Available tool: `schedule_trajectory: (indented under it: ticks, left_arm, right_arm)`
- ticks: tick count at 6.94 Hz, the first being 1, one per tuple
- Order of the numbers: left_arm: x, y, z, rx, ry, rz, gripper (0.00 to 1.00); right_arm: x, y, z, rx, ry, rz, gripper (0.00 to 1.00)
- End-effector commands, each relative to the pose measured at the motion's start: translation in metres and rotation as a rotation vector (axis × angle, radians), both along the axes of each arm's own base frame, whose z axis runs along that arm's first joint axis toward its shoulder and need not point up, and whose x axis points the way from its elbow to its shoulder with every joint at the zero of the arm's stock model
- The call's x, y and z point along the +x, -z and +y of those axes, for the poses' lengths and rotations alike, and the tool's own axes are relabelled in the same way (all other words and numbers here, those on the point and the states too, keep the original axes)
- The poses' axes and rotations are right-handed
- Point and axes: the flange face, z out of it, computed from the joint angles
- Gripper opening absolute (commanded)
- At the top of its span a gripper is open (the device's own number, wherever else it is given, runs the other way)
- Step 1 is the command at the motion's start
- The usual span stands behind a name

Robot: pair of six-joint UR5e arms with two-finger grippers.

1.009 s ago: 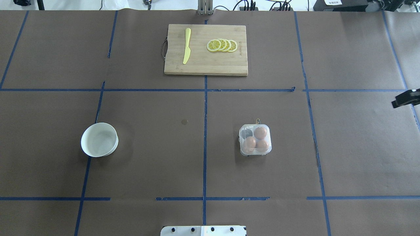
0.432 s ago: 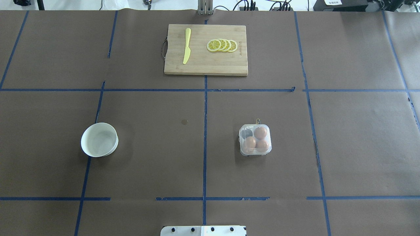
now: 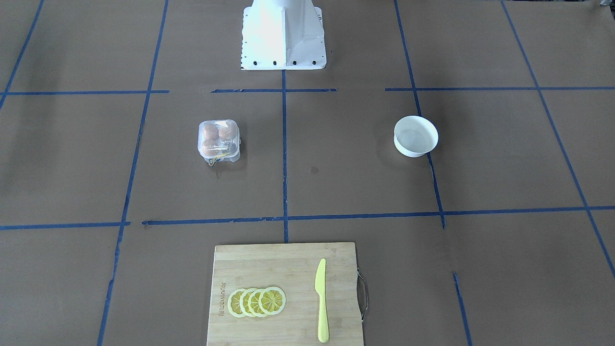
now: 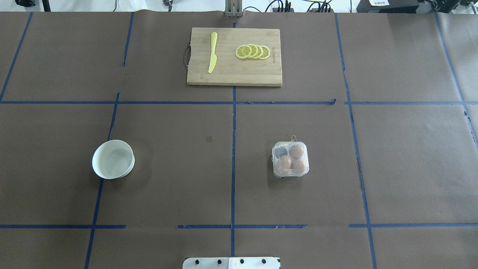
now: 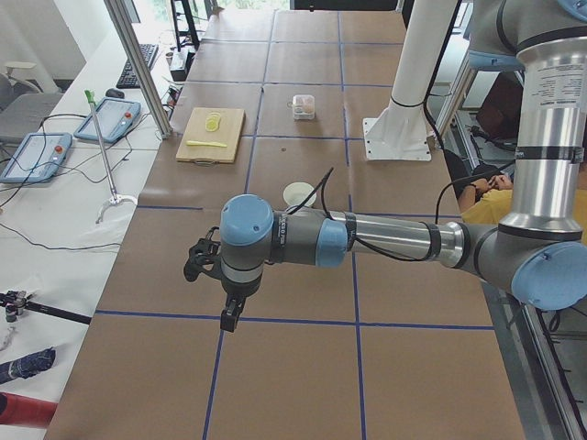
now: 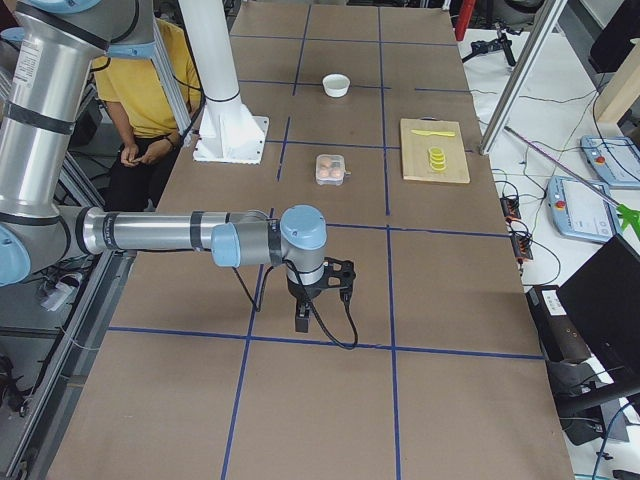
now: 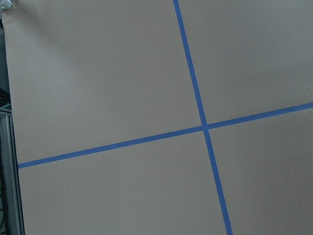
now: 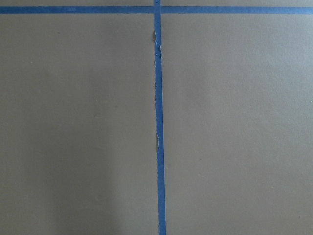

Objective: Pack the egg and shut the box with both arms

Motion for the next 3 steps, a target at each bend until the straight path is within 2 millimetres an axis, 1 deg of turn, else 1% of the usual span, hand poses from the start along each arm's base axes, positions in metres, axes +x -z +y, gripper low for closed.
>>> schedule_trajectory:
  ticks: [1, 3]
  left_arm:
    - [0.001, -0.0067, 0.0062, -0.012, 0.0, 0.003, 1.0]
    - [0.0019, -0.0079, 0.0069, -0.017, -0.002, 0.005, 1.0]
  right_arm:
    - [0.0006, -0.0069, 0.0023, -0.023, -0.007, -0.003, 1.0]
    - [-0.0002, -0.0078, 0.0018, -0.024, -0.006, -0.004, 1.0]
